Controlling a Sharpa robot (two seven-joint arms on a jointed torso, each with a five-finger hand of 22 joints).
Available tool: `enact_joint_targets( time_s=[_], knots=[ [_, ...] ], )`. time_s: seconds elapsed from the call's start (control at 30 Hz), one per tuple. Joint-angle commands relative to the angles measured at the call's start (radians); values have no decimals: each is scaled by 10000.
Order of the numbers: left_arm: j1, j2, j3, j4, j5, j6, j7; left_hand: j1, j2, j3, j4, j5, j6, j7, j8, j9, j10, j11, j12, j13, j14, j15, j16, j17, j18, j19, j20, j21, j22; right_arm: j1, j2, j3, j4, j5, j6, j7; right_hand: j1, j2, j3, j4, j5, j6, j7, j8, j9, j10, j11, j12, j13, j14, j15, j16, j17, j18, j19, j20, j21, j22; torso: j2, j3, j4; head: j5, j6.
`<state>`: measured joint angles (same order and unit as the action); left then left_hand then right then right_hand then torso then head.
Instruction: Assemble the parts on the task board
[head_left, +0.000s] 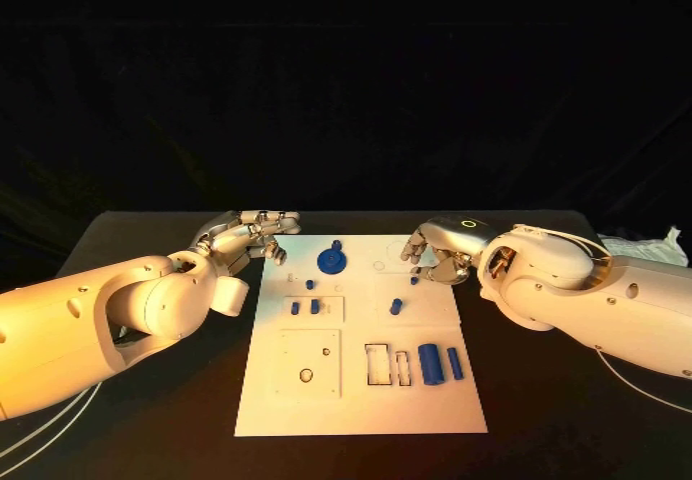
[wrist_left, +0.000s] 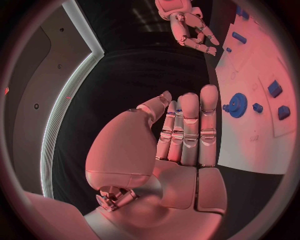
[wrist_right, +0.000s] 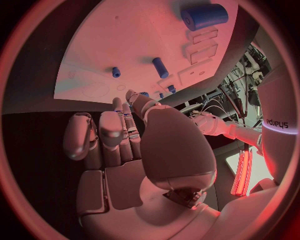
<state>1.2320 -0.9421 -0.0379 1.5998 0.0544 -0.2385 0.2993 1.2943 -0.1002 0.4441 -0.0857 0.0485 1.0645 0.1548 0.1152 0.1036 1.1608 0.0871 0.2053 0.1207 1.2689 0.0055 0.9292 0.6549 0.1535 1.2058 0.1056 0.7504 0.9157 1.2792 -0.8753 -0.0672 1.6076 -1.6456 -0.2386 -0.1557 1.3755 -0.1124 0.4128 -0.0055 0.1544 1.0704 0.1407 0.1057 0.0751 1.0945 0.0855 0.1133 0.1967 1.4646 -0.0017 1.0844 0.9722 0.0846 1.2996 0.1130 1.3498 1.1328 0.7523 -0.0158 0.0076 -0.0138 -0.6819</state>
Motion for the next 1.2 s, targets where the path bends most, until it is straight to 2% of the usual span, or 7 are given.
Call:
enact_joint_targets(
  time_s=[0.03,0.2,0.33,0.5,0.7,1.2],
  knots=[
    [-3,-1,4,122,658,312,459,-70,5,-56,1,-10,-72,28,32,-10,-57,-7,41,17,-77,-4,-46,-17,155,-70,9,-38,-18,-52,103,-18,-54,-1152,562,-314,2,-135,86,8,-43,29,-64,-83,-18,-72,-35,-79,-113,10,27,-70,-53,96,-81,-20,-54,-17,0,-1,17,-13,-26],
    [-4,-13,4,242,683,278,479,-61,27,-117,4,-9,-83,29,44,-13,-92,-6,93,41,-102,-2,-54,-49,163,-82,13,-107,-69,-167,237,-41,-141,-1405,826,-374,-13,-176,154,10,-53,39,-99,-154,-22,-123,-71,-147,-309,13,-21,-148,-138,106,-97,-60,-88,-60,5,6,9,-7,-66],
    [-4,-22,3,276,689,209,484,-46,45,-140,2,-8,-88,32,50,-14,-110,-7,118,53,-112,-2,-56,-64,167,-86,13,-141,-94,-229,260,-48,-149,-1568,961,-438,-38,-205,181,19,-65,54,-121,-194,-22,-155,-86,-186,-432,13,-68,-204,-197,113,-107,-95,-110,-87,0,31,5,-10,-85],
    [-5,-40,3,267,691,150,494,-22,64,-164,-7,-8,-94,38,57,-15,-131,-5,149,67,-122,-2,-57,-80,173,-90,14,-182,-125,-259,244,-51,-127,-1709,1058,-523,-57,-224,199,28,-73,92,-138,-213,-16,-161,-100,-205,-528,14,-110,-247,-242,117,-112,-131,-128,-106,2,17,-11,-13,-104],
    [-5,-35,3,231,692,106,499,10,80,-211,-21,-9,-115,50,64,-20,-178,4,195,88,-138,2,-59,-109,180,-93,16,-246,-173,-293,254,-52,-174,-1768,1199,-556,-63,-223,225,36,-74,145,-152,-219,-7,-147,-114,-212,-612,14,-149,-292,-288,121,-118,-166,-145,-126,-9,27,3,-30,-131],
    [-5,-43,2,241,685,89,465,55,117,-321,-37,-8,-220,99,52,-45,-347,46,277,125,-178,31,-47,-155,187,-101,33,-380,-271,-420,390,-52,-510,-1838,1197,-527,51,-16,595,15,-228,429,-181,-230,41,118,-150,-182,-989,49,-223,-375,-365,108,-58,-261,-154,-101,7,16,12,0,-192]
  ],
)
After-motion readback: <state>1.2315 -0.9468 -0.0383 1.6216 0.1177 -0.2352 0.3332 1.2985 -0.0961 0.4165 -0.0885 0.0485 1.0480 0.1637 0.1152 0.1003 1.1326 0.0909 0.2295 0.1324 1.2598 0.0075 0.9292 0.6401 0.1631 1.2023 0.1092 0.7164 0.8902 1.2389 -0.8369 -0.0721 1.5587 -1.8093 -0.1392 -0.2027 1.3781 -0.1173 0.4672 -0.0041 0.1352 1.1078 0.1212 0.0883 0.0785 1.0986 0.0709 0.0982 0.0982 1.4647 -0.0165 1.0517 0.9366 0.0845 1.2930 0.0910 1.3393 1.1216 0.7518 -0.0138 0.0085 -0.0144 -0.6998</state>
